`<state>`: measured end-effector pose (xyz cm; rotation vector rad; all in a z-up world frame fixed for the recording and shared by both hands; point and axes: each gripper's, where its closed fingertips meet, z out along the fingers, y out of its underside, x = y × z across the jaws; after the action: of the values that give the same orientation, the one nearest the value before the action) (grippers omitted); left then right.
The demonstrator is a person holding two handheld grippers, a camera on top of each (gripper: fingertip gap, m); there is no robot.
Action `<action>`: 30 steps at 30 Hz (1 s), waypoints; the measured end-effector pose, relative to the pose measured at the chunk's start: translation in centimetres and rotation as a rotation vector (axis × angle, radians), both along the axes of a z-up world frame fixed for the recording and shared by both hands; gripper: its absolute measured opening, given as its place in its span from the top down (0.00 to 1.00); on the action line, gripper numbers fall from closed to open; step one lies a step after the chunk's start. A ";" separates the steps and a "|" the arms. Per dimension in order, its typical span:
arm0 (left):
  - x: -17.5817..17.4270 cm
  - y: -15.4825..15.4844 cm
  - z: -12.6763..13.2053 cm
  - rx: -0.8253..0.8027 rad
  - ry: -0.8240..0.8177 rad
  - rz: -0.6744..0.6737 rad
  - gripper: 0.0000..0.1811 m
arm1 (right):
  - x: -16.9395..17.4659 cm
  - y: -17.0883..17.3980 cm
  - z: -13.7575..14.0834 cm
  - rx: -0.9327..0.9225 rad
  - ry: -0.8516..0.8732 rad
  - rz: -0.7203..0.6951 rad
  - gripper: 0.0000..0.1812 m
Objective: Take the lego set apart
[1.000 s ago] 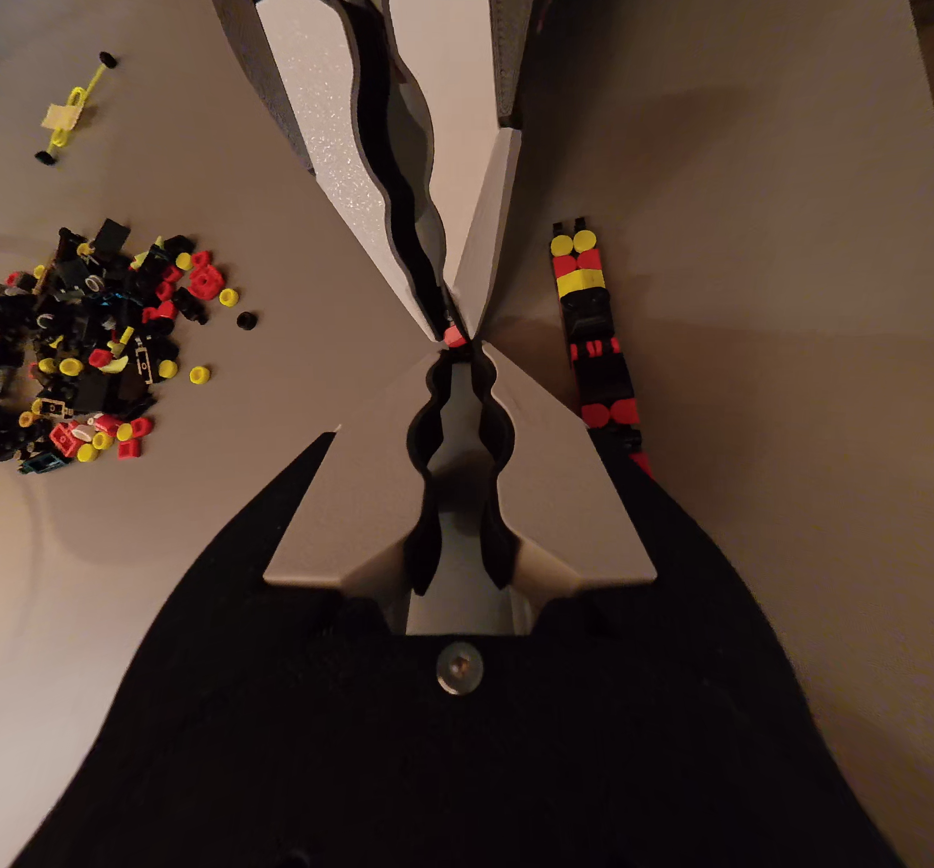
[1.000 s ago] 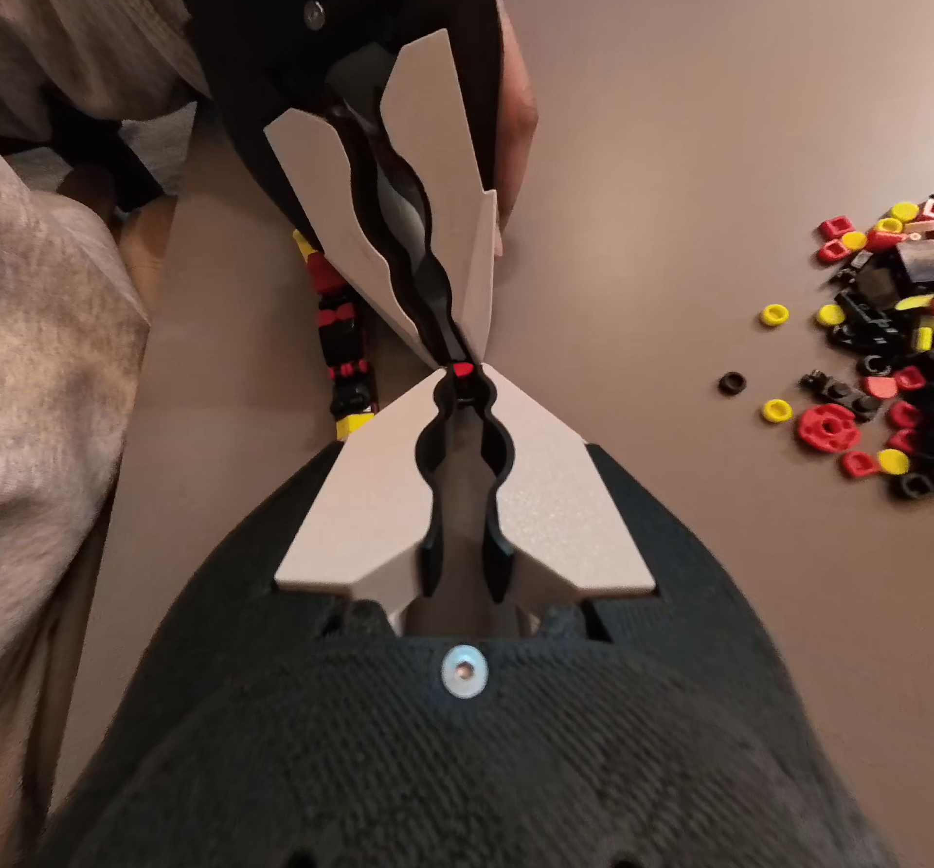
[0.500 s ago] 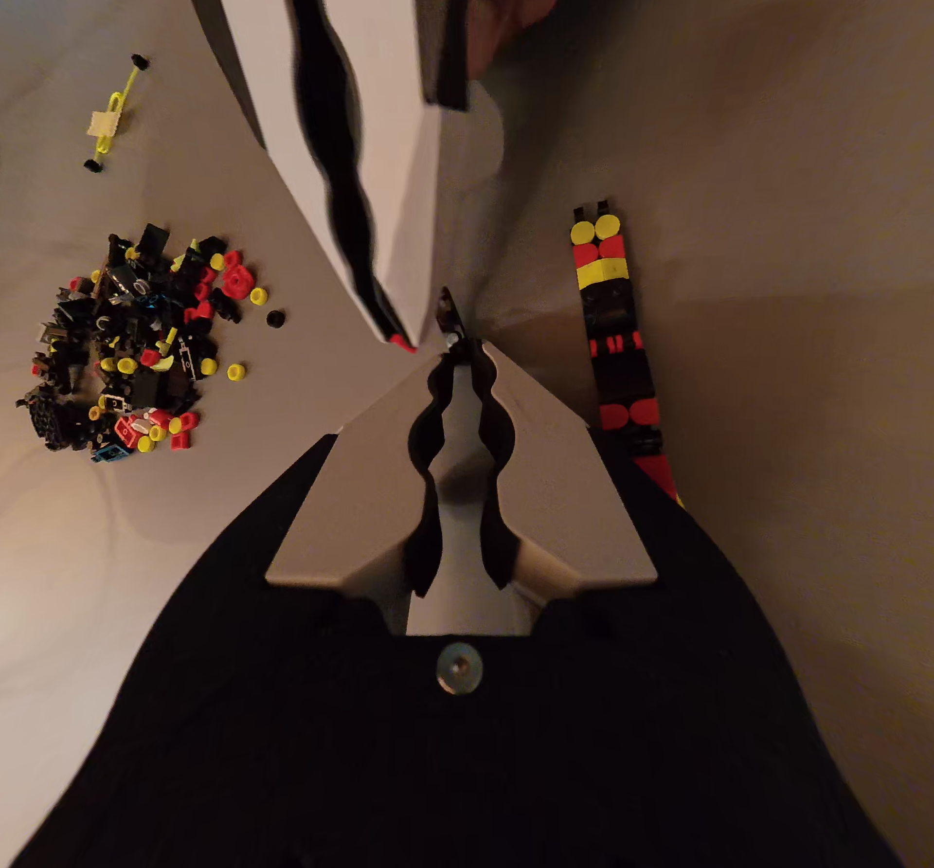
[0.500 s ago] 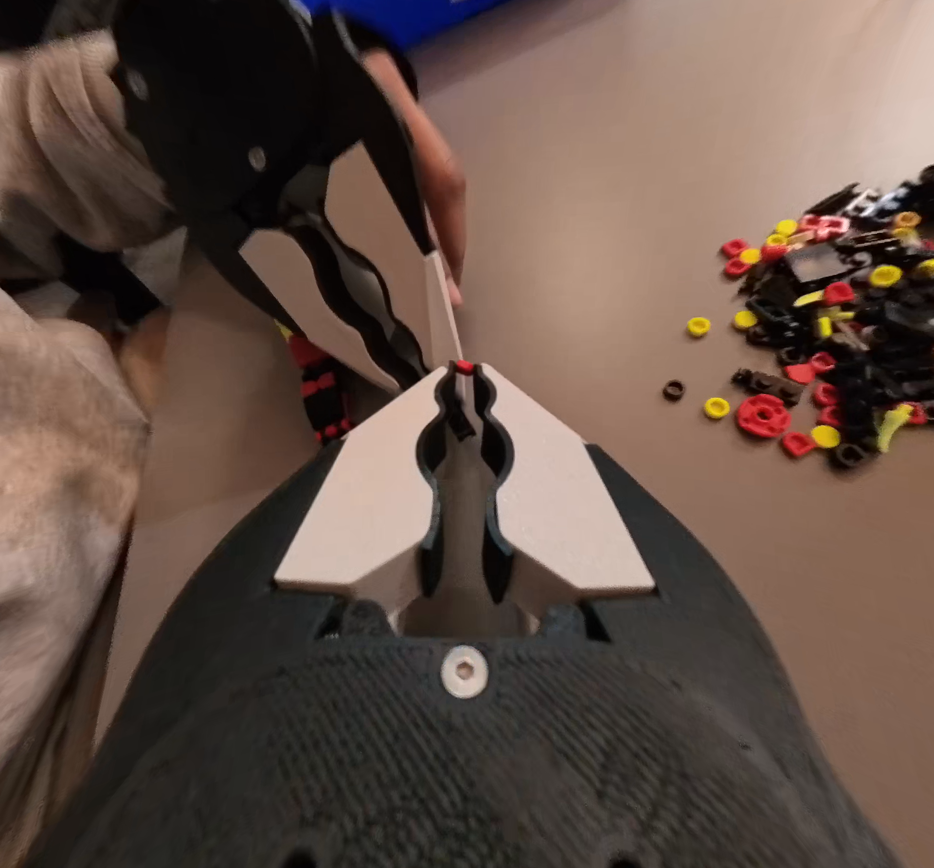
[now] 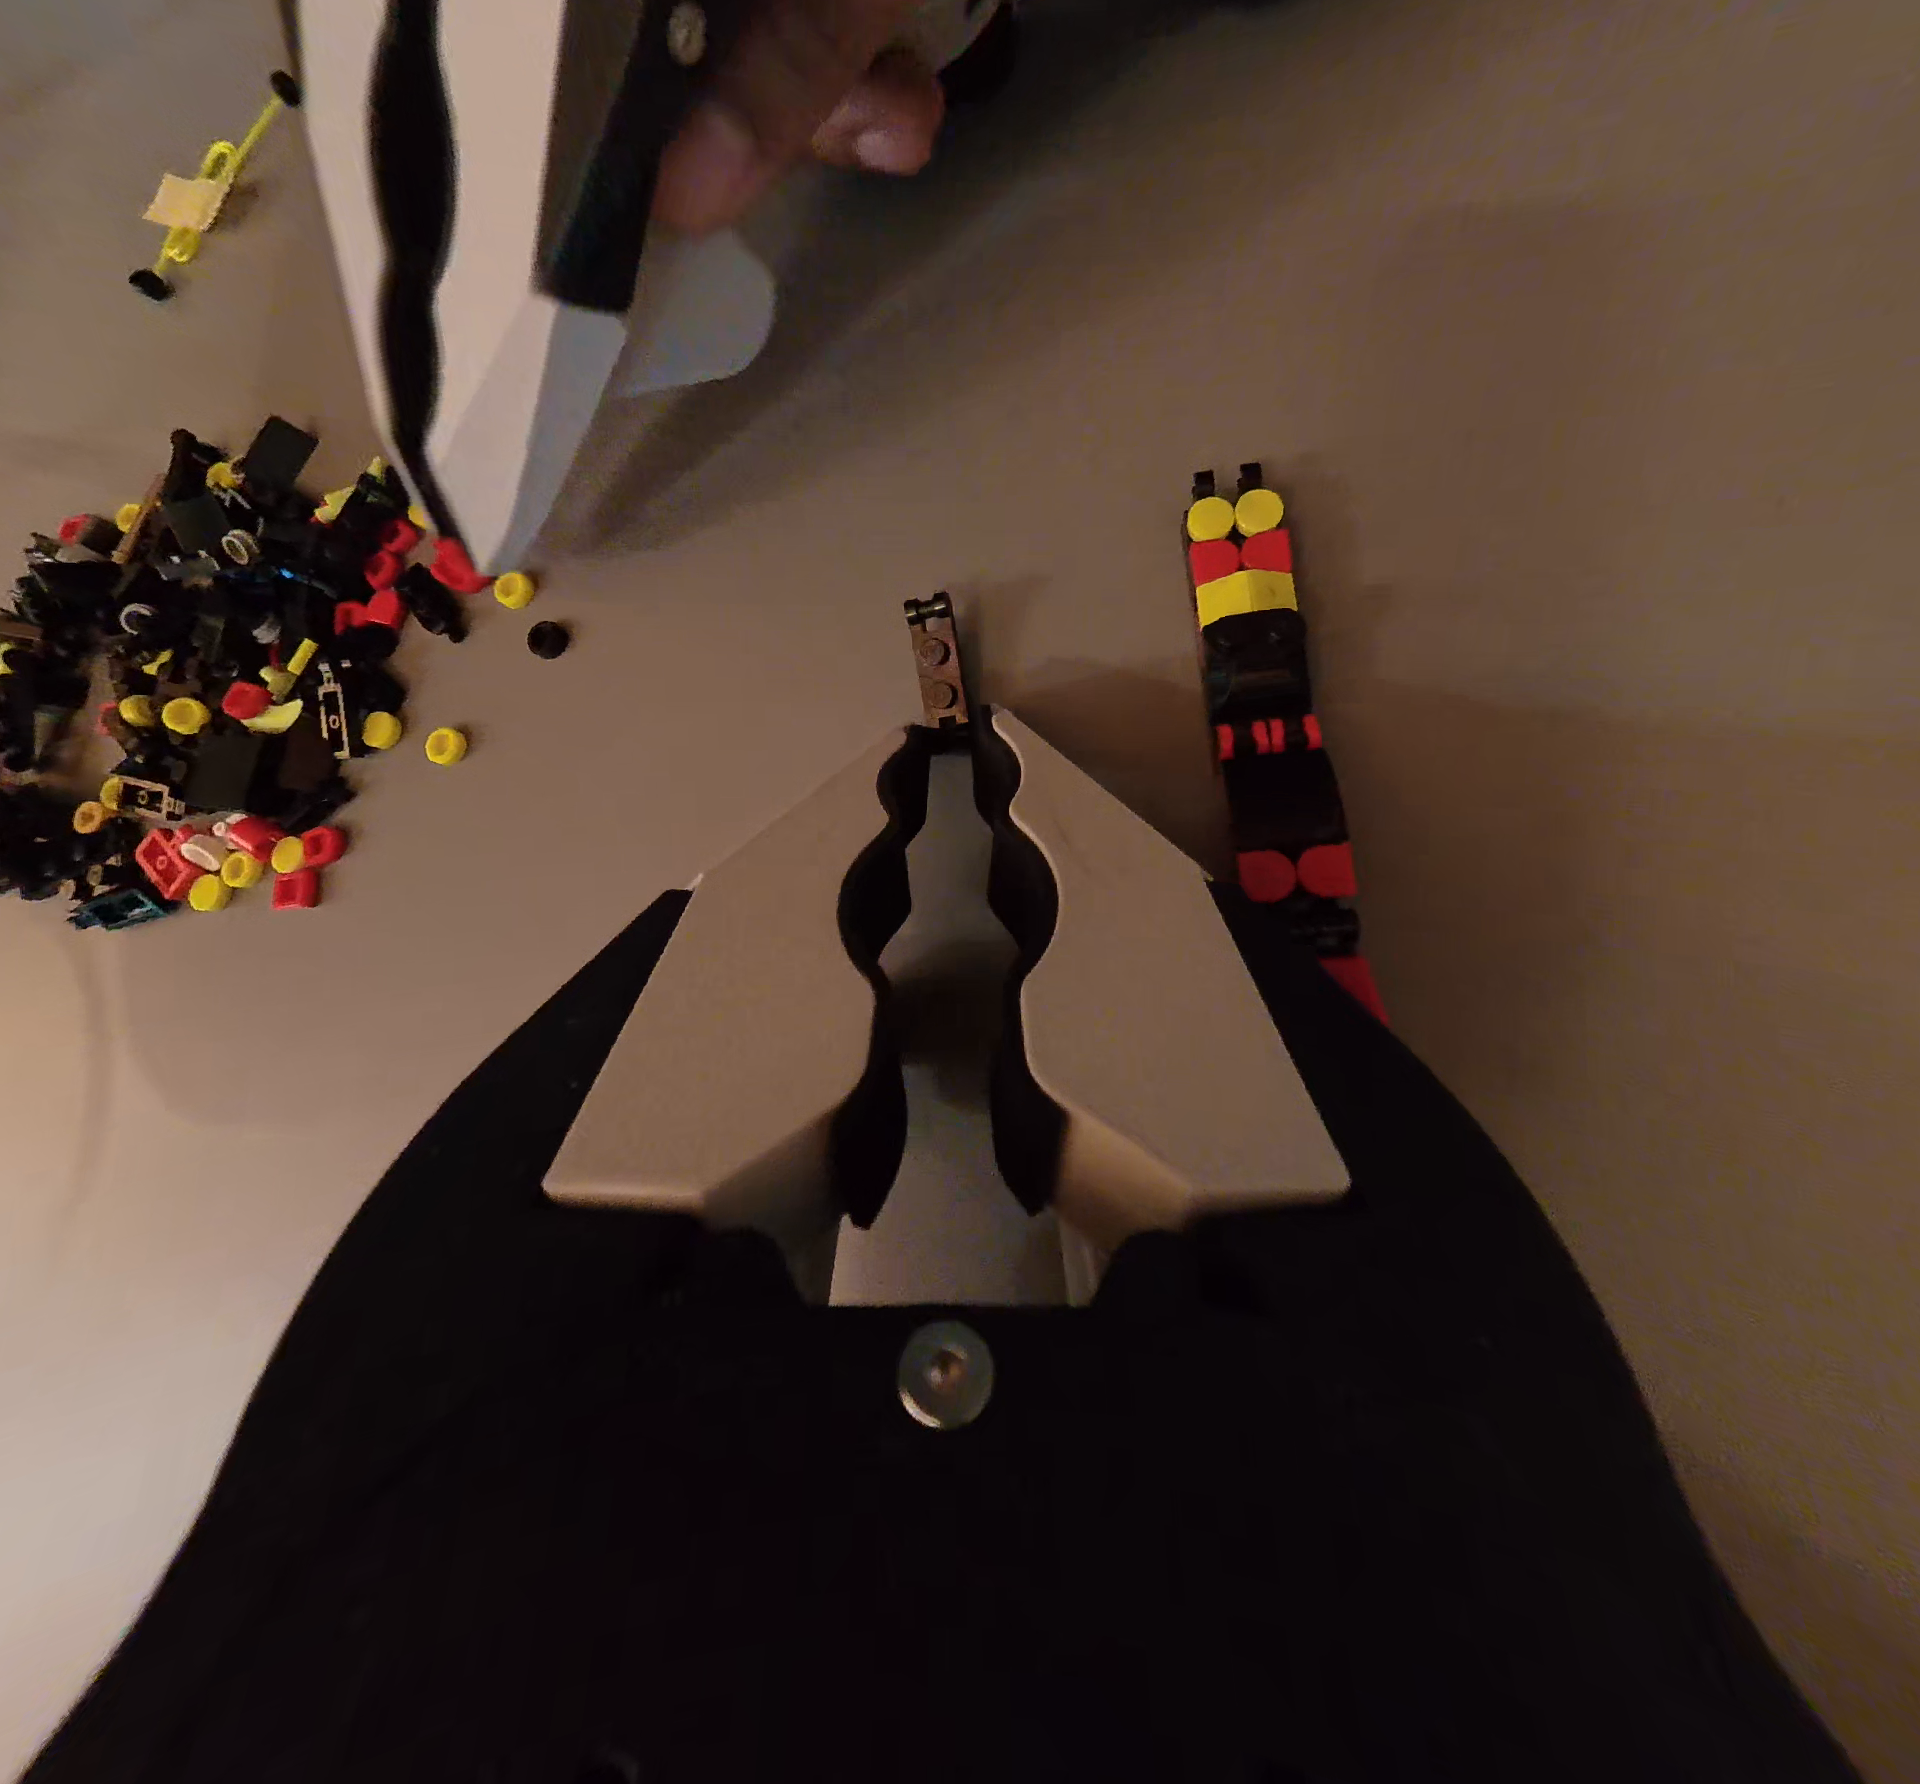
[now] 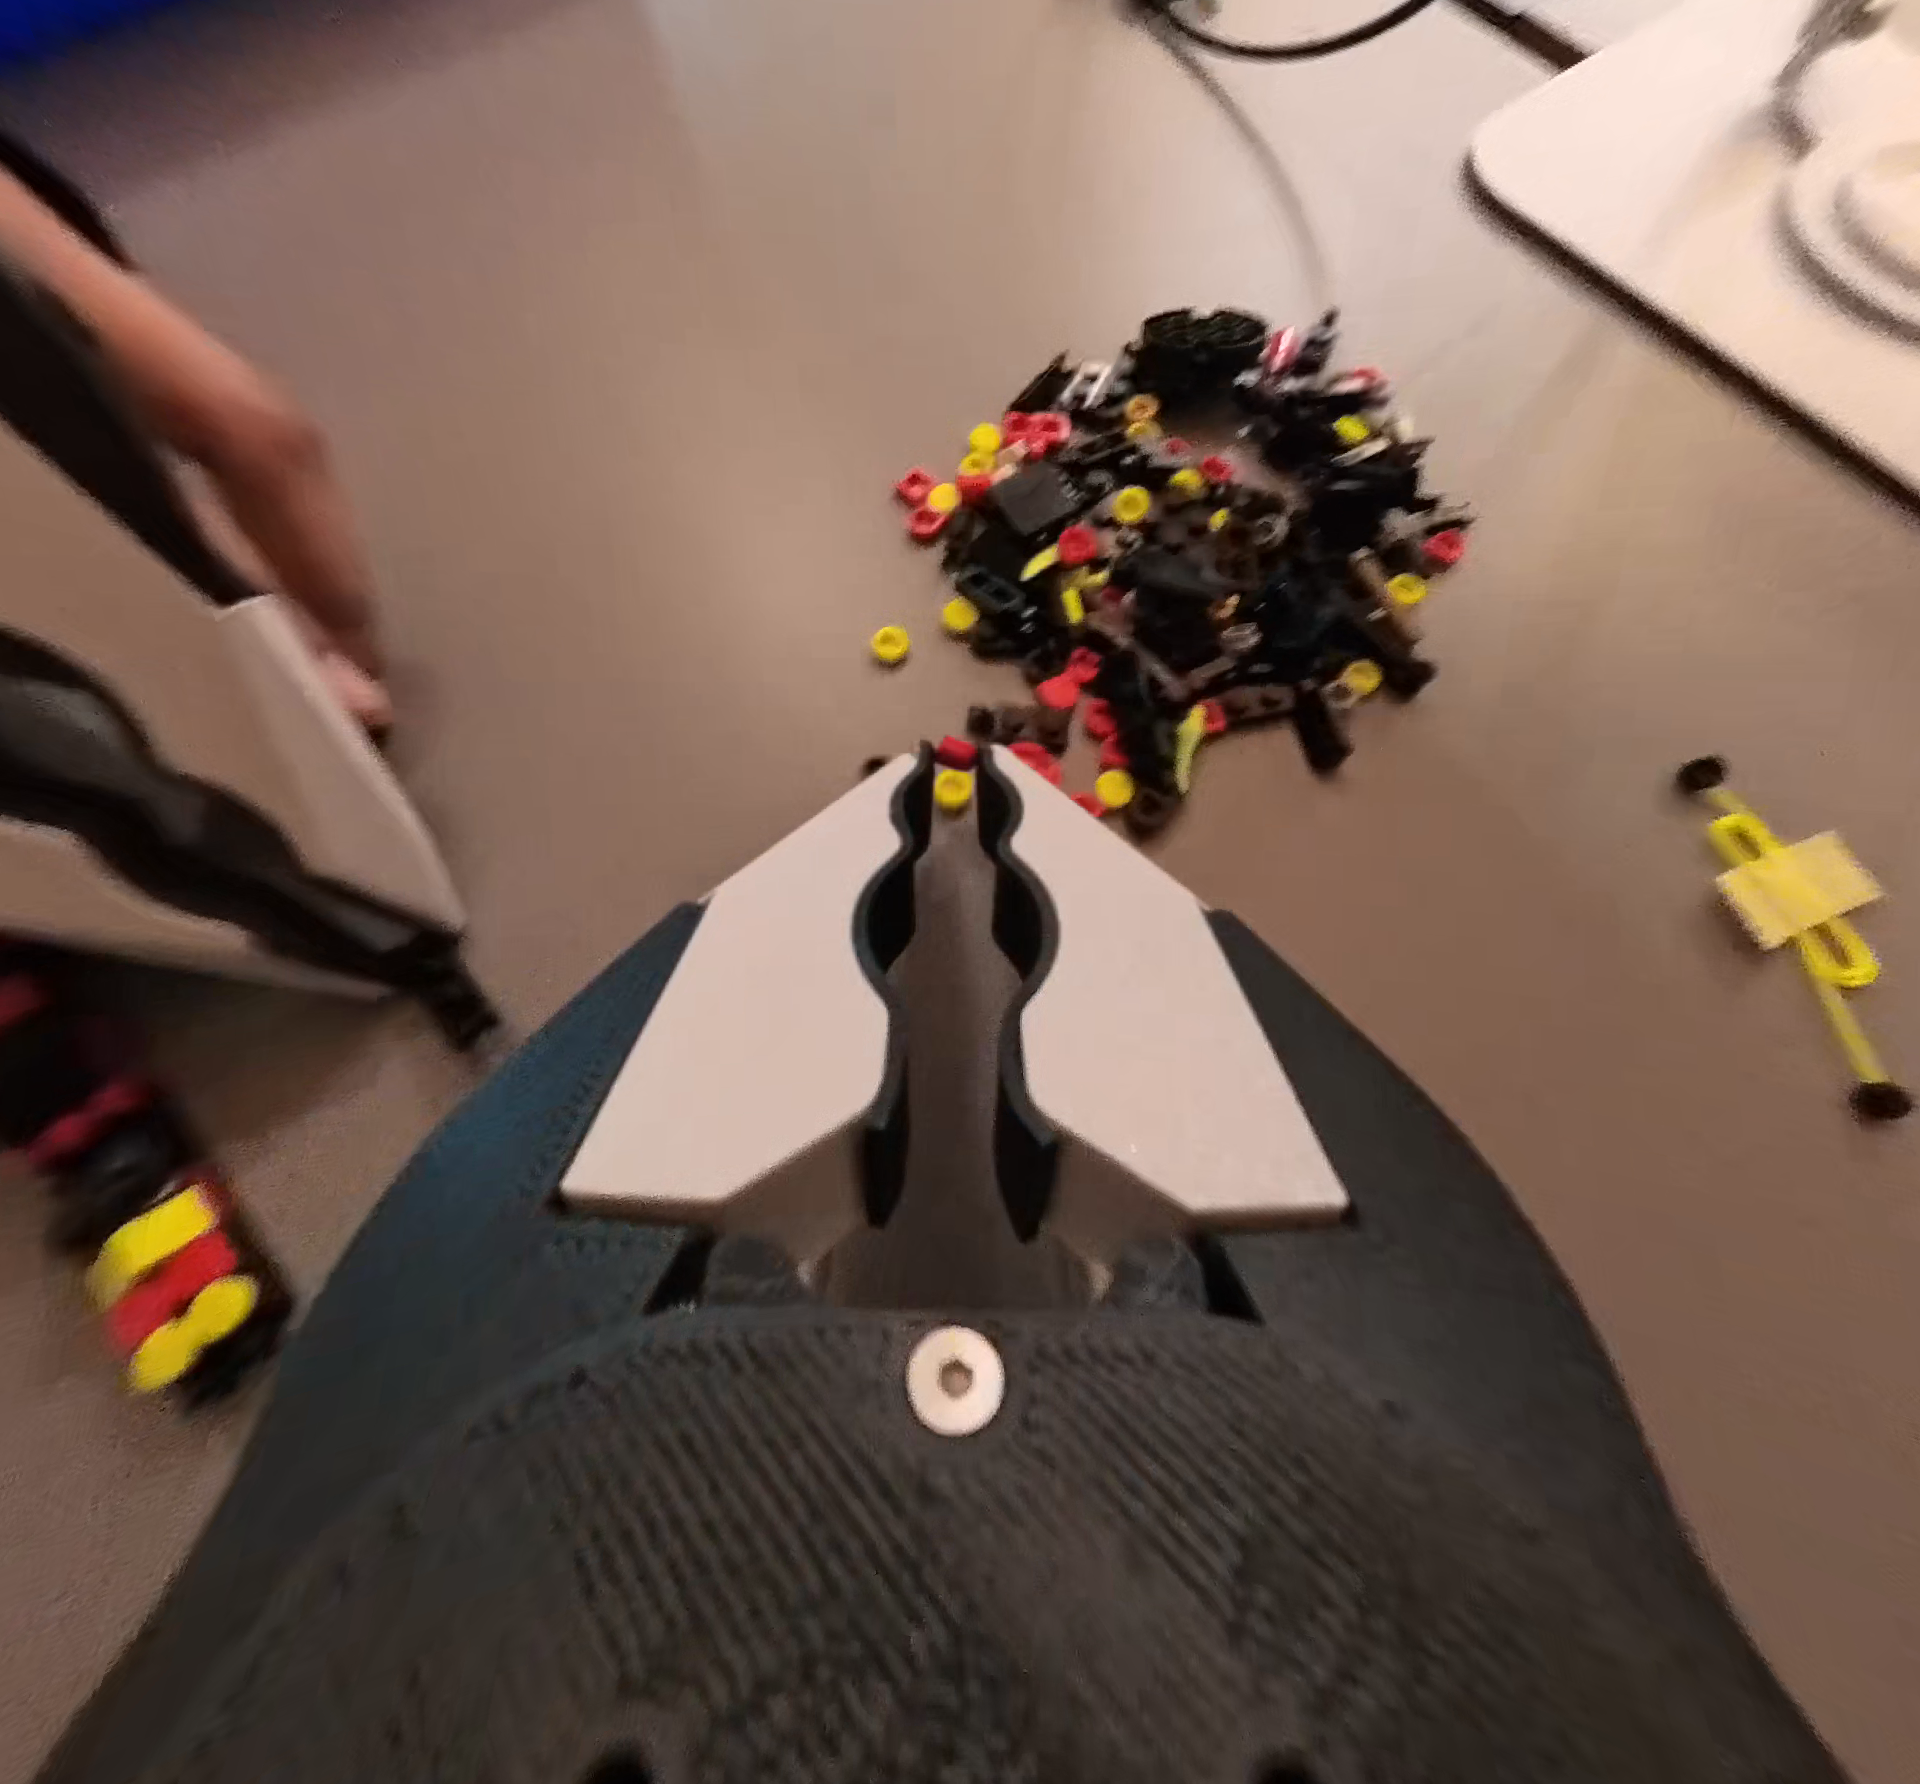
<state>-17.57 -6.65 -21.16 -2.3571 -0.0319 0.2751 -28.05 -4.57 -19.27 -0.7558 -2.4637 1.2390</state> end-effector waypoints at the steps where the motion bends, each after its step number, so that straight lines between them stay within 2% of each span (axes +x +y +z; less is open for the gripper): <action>1: 0.0 0.0 0.0 0.000 0.003 0.002 0.94 | -0.6 -0.1 0.3 0.004 0.035 -0.022 0.97; 4: -0.1 0.0 0.0 0.000 0.005 0.007 0.94 | -1.3 0.4 1.3 -0.039 0.080 -0.066 0.91; 12: -1.1 -0.1 0.1 0.001 0.023 0.070 0.94 | -0.8 3.1 2.6 -0.223 -0.024 -0.119 0.91; 17: -6.9 -0.7 1.1 0.008 0.209 0.287 0.95 | -0.9 3.5 2.8 -0.307 -0.112 -0.131 0.91; 19: -9.6 -1.2 1.5 0.025 0.230 0.381 0.95 | -1.0 3.5 2.3 -0.290 -0.129 -0.137 0.91; 22: -13.0 -2.3 3.4 0.127 0.276 0.543 0.94 | -0.7 3.1 1.9 -0.226 -0.100 -0.123 0.93; 23: -13.3 -2.5 3.9 0.165 0.268 0.567 0.91 | -0.6 3.0 1.7 -0.199 -0.083 -0.116 0.93; 25: -12.9 -2.4 4.2 0.207 0.219 0.554 0.78 | -0.3 2.6 1.3 -0.145 -0.054 -0.100 0.94; 30: -12.2 -3.1 4.5 0.248 0.175 0.565 0.74 | 0.2 2.0 0.6 -0.063 -0.026 -0.061 0.94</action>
<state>-29.79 -9.76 -16.64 -2.0267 -0.6170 0.7051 -27.84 -2.56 -18.71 -0.8620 -2.4135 1.2977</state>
